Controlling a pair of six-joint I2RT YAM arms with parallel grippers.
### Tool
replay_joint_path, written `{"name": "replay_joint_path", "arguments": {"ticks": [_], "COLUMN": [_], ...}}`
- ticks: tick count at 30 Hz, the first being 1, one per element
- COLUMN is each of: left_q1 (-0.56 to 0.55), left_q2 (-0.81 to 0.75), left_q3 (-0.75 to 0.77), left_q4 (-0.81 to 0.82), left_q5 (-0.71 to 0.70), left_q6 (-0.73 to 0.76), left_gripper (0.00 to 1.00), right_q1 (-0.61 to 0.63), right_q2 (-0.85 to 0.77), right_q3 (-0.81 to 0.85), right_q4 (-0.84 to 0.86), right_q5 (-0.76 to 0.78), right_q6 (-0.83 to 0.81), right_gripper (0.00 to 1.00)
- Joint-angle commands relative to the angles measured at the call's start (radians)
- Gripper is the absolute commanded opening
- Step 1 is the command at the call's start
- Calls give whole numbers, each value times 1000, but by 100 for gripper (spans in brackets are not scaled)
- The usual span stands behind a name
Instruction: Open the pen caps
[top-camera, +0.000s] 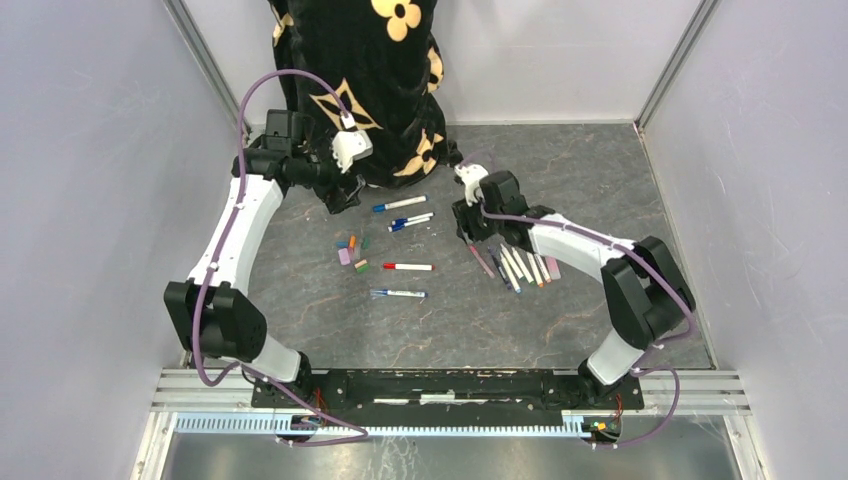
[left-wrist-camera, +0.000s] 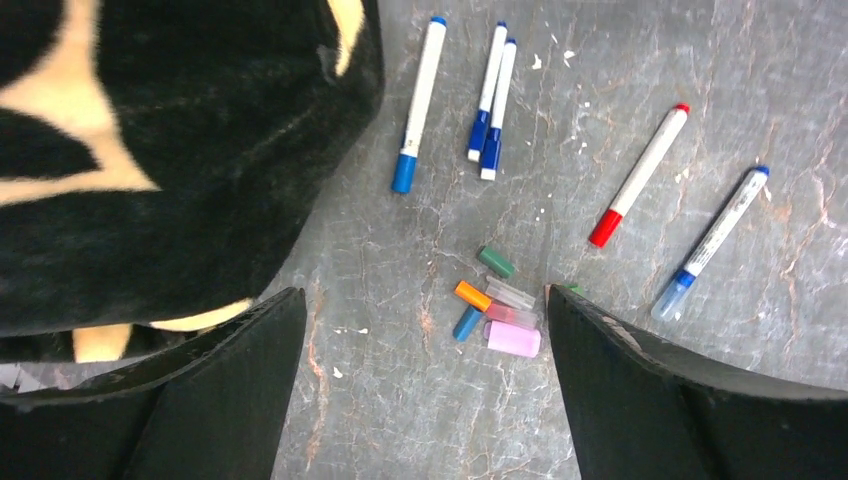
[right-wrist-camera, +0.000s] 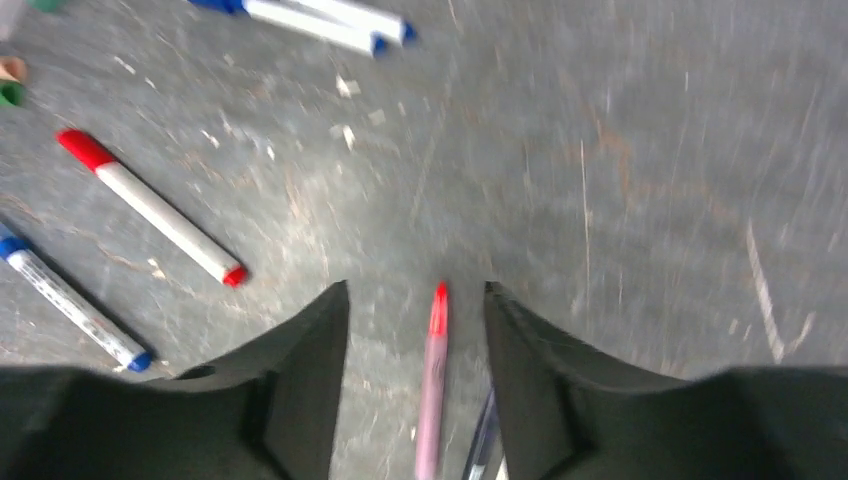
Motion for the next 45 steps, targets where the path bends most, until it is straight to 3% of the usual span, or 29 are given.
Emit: {"name": "replay_joint_path", "arguments": {"ticks": [1,9,20,28,39,45], "left_q1": [19,49,55,56,59,59], "left_q2": [-55,-66,-57,-56,-38,-37], "left_q3": [59,47,34,27,27,29], "left_q4": [3,25,-11,-20,-60,-60], "left_q5": [5,-27,-16,-21,-9,-7], "left_q6": [-96,-174,-153,-124,-94,-99], "left_gripper": [98,100,100,100,100,100], "right_q1": [8,24,41,47,47,31], "right_q2": [124,415,656,655,604,521], "right_q3": [195,526,783,730,602,513], "right_q4": [40,-1,-57,-70,-58,31], "right_q5": [-155,-273,-238,-244,-222,-176], "right_q6": [-166,-356,-355,-382,-387,-303], "right_gripper": [60,62,41,38,48,52]}}
